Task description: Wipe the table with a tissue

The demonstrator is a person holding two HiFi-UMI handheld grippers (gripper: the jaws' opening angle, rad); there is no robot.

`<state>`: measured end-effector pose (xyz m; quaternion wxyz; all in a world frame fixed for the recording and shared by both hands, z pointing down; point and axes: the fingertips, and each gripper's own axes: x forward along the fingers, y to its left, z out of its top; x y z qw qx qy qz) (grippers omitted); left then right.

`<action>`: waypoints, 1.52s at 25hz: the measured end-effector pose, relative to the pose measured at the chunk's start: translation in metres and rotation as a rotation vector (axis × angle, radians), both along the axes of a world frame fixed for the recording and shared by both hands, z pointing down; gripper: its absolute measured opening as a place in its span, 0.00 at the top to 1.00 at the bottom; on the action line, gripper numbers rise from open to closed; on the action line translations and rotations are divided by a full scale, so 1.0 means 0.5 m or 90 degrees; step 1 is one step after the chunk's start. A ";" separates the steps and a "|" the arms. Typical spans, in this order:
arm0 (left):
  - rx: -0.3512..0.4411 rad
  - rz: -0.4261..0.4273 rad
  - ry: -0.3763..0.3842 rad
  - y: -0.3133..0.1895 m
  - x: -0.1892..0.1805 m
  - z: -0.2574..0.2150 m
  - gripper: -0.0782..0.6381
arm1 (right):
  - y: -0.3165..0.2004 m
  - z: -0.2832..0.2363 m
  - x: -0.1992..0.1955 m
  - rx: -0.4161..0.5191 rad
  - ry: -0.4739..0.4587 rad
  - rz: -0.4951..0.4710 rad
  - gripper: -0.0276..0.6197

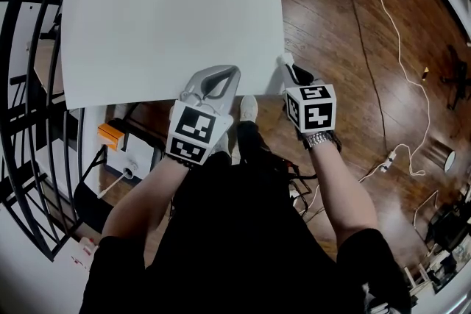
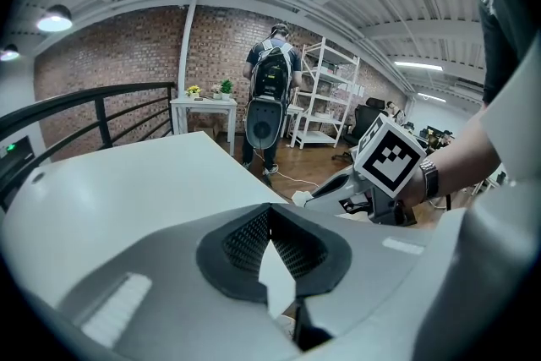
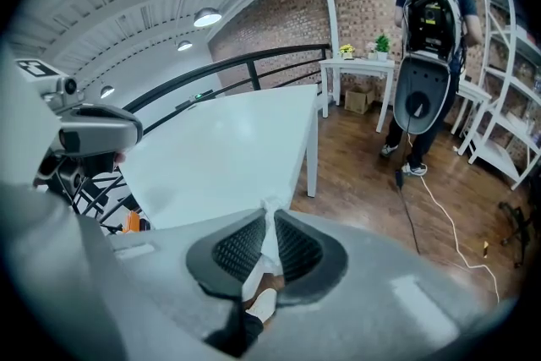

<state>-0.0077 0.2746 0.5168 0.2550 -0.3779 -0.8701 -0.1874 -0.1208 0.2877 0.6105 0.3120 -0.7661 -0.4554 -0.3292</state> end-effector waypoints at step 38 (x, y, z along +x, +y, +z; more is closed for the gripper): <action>-0.166 0.014 -0.064 -0.221 0.155 -0.260 0.87 | -0.251 -0.343 0.181 -0.209 0.038 0.027 0.93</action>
